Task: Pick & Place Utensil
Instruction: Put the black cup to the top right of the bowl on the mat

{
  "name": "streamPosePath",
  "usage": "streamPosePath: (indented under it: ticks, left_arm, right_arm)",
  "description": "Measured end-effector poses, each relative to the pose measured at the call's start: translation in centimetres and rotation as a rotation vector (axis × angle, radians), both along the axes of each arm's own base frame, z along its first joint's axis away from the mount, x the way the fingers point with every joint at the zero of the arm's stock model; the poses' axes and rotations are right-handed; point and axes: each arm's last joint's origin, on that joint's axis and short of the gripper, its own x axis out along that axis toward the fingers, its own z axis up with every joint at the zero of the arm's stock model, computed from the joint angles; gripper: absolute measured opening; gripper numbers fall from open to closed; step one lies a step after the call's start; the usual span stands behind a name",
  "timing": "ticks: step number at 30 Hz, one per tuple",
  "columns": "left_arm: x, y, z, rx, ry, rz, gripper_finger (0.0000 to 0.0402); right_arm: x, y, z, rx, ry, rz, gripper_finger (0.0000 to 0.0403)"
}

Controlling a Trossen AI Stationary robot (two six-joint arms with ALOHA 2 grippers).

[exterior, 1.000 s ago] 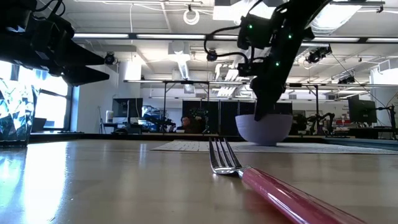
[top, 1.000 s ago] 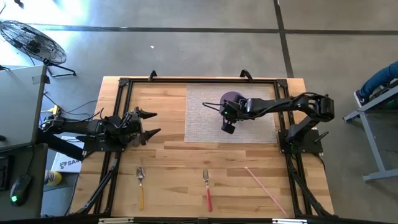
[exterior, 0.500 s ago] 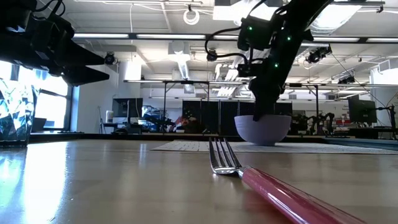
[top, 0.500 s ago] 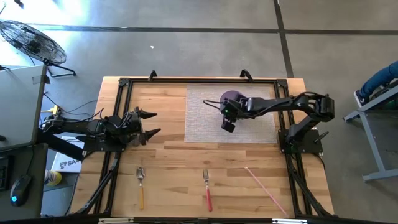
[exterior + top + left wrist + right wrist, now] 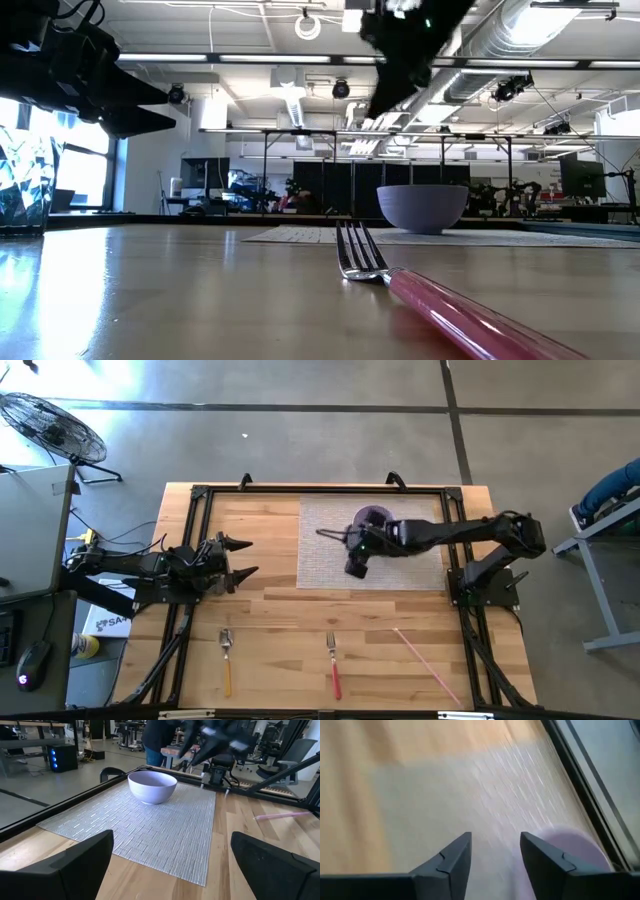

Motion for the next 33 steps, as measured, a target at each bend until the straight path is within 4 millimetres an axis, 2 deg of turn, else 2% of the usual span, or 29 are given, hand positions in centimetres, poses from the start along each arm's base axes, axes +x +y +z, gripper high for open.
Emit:
streamPosePath:
  ticks: [4,7,13,18,22,25,33]
  left_arm:
    - [0.0,0.0,0.0,0.0,0.0,0.0,0.0397]
    - [0.0,0.0,0.0,0.0,0.0,0.0,0.0397]
    - [0.0,0.0,0.0,-0.006,-0.004,0.0,0.0397]
    - [0.1,-0.2,0.1,-0.162,-0.055,-0.049,0.0397]
    - [0.2,-0.6,0.3,-0.062,-0.055,-0.214,0.0397]
    - [0.2,-0.9,1.3,-0.036,-0.134,-0.304,0.0397]
    - [-0.4,-0.8,4.9,-0.054,-0.381,-0.317,0.0397]
  right_arm:
    - [1.5,3.4,1.2,0.027,-0.217,0.121,0.018]
    - [1.9,5.6,1.2,0.044,-0.323,0.199,0.0186]
    - [2.3,9.0,-0.8,0.056,-0.413,0.283,0.0195]
    - [2.3,11.5,-3.0,0.08,-0.457,0.345,0.0195]
    - [2.1,12.7,-4.1,0.081,-0.457,0.37,0.0195]
    - [2.1,12.9,-4.2,0.078,-0.456,0.379,0.0195]
    - [2.2,12.9,-3.9,0.088,-0.497,0.385,0.0195]
